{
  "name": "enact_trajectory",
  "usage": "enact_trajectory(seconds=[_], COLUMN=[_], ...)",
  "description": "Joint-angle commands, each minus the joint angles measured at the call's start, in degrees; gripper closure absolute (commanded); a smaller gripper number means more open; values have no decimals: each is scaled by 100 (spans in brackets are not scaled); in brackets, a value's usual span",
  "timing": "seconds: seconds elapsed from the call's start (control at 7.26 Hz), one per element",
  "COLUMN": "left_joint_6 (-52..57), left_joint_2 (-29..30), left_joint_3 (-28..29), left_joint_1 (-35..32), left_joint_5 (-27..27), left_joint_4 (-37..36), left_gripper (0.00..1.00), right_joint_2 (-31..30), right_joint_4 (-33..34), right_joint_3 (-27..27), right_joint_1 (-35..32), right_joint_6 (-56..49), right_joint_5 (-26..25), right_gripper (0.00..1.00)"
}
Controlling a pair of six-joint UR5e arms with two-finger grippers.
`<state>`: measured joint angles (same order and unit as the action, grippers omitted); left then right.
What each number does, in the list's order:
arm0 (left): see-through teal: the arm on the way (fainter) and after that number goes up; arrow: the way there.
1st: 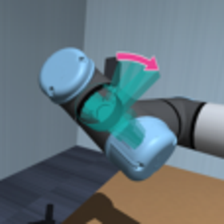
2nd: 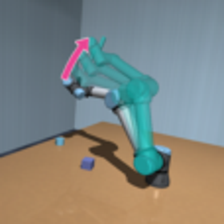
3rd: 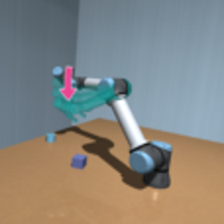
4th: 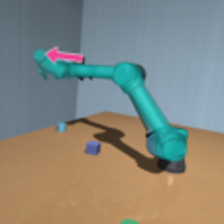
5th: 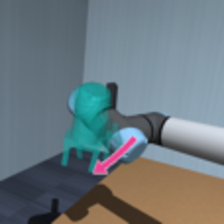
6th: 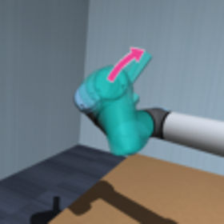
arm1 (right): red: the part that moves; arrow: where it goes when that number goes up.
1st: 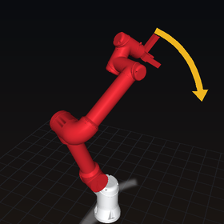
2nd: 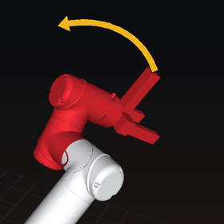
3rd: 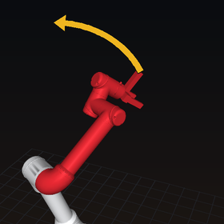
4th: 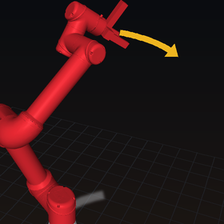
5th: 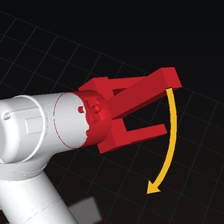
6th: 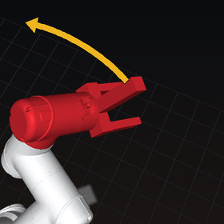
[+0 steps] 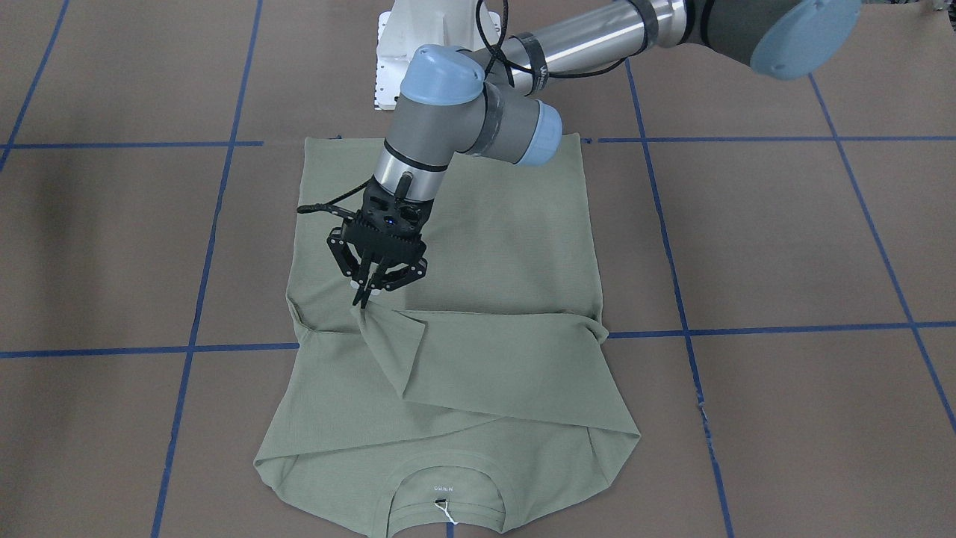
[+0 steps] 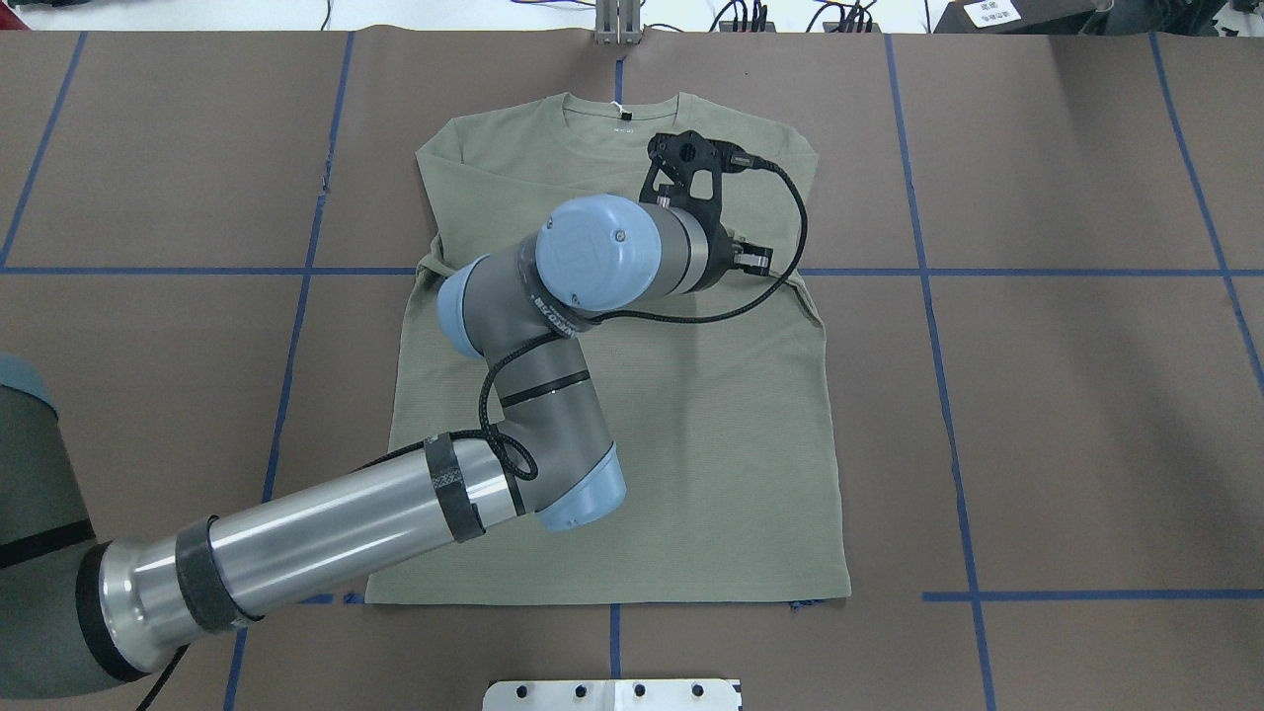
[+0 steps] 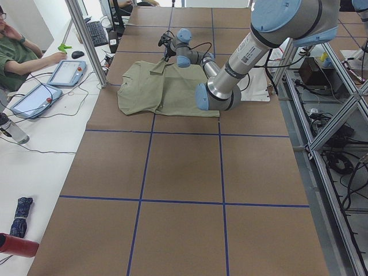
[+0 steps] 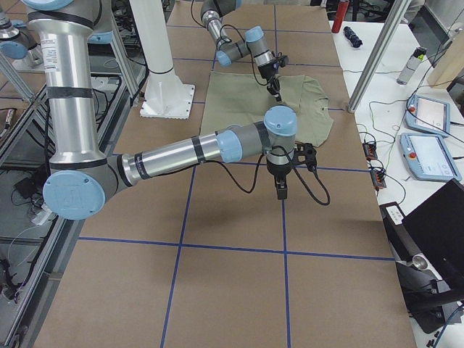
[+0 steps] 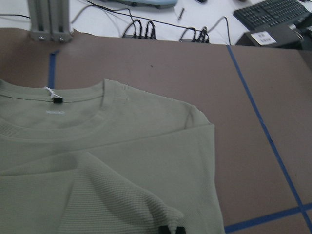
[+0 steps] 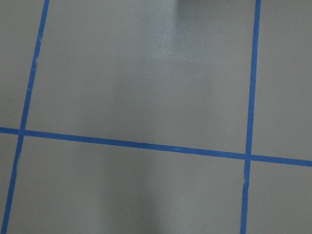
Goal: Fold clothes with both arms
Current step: 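Fold the sleeve with the left gripper across the shirt toward the collar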
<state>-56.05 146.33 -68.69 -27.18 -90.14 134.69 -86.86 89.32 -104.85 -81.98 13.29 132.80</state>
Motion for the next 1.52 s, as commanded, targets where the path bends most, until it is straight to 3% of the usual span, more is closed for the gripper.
enact_trajectory(seconds=[0.0,0.28,0.41,0.55,0.83,0.96,1.24,1.38], left_joint_6=[584,884,867,197,-100,-100,676,1066], left_joint_2=[-131,-78,-69,-95,-200,-262,-1188,-1699], left_joint_3=[75,75,40,-3,-82,-440,-2269,-3063], left_joint_1=[187,230,239,239,187,-118,-620,-883], left_joint_5=[23,23,-3,-21,-274,-694,-1163,-1207], left_joint_4=[383,400,461,975,737,-197,-2419,-3126], left_gripper=[100,100,23,0,0,0,0,0], right_joint_2=[-16,-16,-7,28,107,281,379,867], right_joint_4=[-2,-2,-2,-2,-11,-19,-710,-818], right_joint_3=[0,0,9,9,-35,-35,-9,52], right_joint_1=[-2,7,7,7,16,33,469,943], right_joint_6=[7,7,7,7,7,7,390,976], right_joint_5=[0,0,-9,-9,0,9,70,1], right_gripper=[0,0,0,0,0,0,0,0])
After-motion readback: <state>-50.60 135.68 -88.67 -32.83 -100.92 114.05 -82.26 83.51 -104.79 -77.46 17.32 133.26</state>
